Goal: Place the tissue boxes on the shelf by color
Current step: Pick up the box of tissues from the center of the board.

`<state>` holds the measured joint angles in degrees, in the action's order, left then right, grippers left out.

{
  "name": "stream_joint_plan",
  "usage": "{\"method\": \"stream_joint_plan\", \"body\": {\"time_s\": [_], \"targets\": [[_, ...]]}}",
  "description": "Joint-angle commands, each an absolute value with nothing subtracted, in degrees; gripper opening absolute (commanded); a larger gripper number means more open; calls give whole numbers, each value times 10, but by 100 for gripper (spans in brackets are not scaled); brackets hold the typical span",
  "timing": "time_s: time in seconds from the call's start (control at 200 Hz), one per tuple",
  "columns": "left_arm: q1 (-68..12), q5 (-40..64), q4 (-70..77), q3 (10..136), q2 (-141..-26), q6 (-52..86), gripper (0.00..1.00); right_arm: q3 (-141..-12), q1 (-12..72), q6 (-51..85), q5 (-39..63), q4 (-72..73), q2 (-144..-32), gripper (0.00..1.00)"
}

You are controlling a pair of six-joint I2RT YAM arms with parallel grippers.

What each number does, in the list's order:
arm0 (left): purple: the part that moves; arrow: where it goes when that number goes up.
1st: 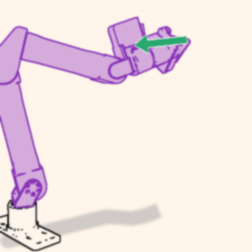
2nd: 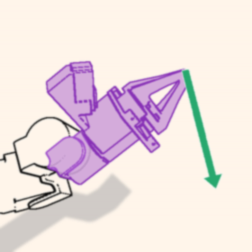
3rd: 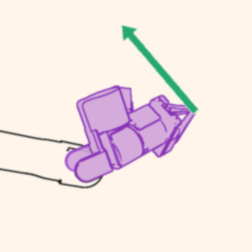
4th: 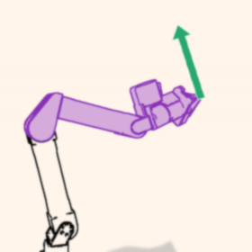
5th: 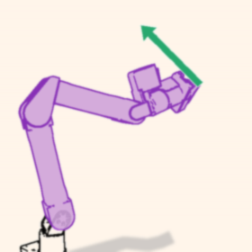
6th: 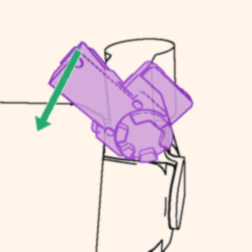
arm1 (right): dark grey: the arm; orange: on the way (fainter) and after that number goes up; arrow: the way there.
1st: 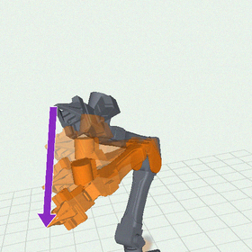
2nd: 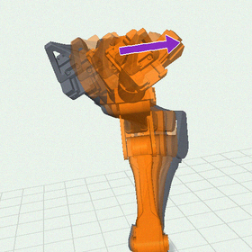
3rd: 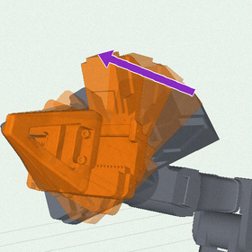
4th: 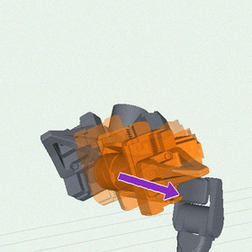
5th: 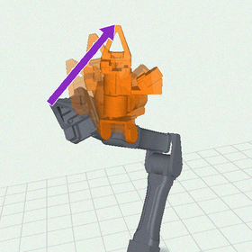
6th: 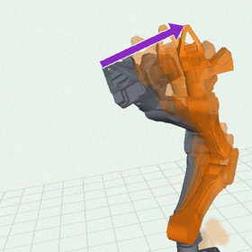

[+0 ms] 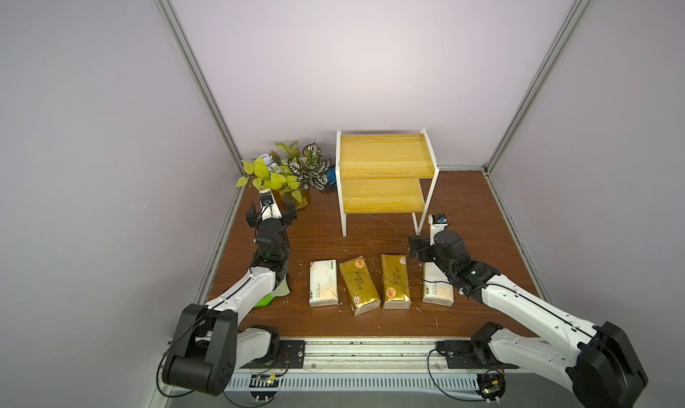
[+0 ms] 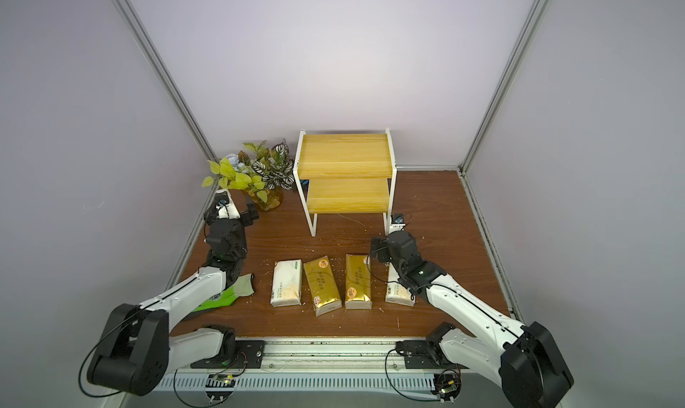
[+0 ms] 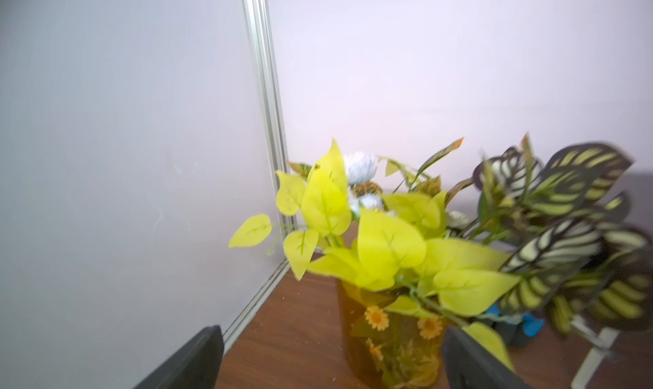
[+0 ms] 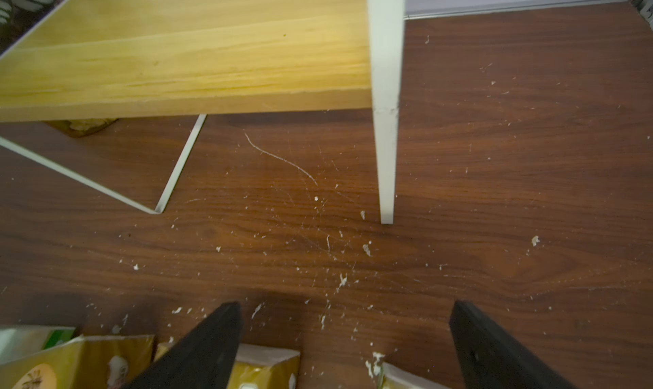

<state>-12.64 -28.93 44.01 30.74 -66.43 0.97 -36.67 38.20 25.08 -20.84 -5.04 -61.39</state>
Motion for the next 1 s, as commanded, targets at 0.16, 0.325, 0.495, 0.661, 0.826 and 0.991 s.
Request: {"method": "stream_joint_plan", "body": {"time_s": [0.16, 0.325, 0.495, 0.661, 0.826, 0.991], "targets": [[-326, -393, 160, 348, -615, 156, 100, -466, 470, 376, -264, -278, -646, 99], [-416, -410, 69, 385, -656, 179, 100, -491, 525, 439, -240, -320, -656, 99], [-417, -388, 28, 390, -653, 210, 100, -502, 571, 477, -200, -340, -681, 99], [-417, -385, -17, 404, -662, 216, 100, -522, 610, 494, -162, -364, -717, 99], [-417, -372, -19, 391, -657, 206, 100, -531, 640, 505, -144, -364, -725, 99], [-416, -355, -28, 389, -656, 200, 100, -514, 648, 536, -150, -368, -719, 99]]}}
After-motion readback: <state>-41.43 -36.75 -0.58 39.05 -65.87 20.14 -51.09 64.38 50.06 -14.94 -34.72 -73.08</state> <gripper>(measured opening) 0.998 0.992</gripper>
